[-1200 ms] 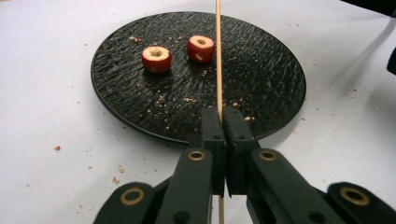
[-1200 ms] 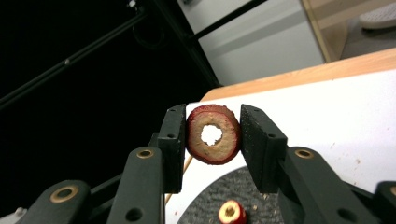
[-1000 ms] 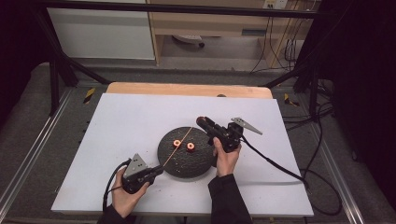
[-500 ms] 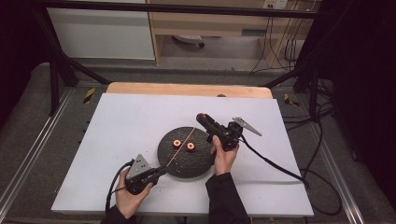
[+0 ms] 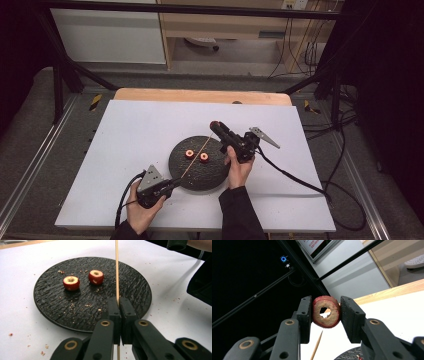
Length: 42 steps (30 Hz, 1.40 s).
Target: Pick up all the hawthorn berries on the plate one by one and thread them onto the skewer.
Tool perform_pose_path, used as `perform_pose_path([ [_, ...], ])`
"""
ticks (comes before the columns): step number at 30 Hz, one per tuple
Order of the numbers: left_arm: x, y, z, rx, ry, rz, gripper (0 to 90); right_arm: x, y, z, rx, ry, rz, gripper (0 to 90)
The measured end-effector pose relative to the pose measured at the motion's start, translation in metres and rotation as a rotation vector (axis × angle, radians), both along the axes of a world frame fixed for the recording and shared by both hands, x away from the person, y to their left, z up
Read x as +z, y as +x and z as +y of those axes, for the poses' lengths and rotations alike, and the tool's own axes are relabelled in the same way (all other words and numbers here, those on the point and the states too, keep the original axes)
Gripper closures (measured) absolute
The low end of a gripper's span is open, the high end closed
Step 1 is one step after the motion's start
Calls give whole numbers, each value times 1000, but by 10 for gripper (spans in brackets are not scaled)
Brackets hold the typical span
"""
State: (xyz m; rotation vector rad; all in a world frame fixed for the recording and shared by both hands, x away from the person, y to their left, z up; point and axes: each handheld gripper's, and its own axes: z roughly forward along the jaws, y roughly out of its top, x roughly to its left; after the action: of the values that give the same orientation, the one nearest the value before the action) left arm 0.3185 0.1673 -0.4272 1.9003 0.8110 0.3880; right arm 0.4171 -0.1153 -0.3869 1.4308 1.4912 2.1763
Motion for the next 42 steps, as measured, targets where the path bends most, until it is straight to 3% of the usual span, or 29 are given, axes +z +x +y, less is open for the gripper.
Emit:
perform_pose_path([
  [18, 0, 0, -6, 17, -19, -6, 882, -1, -3, 1, 0, 23, -18, 631],
  [42, 10, 7, -25, 54, -93, 0, 883, -5, -5, 5, -8, 45, -37, 632],
])
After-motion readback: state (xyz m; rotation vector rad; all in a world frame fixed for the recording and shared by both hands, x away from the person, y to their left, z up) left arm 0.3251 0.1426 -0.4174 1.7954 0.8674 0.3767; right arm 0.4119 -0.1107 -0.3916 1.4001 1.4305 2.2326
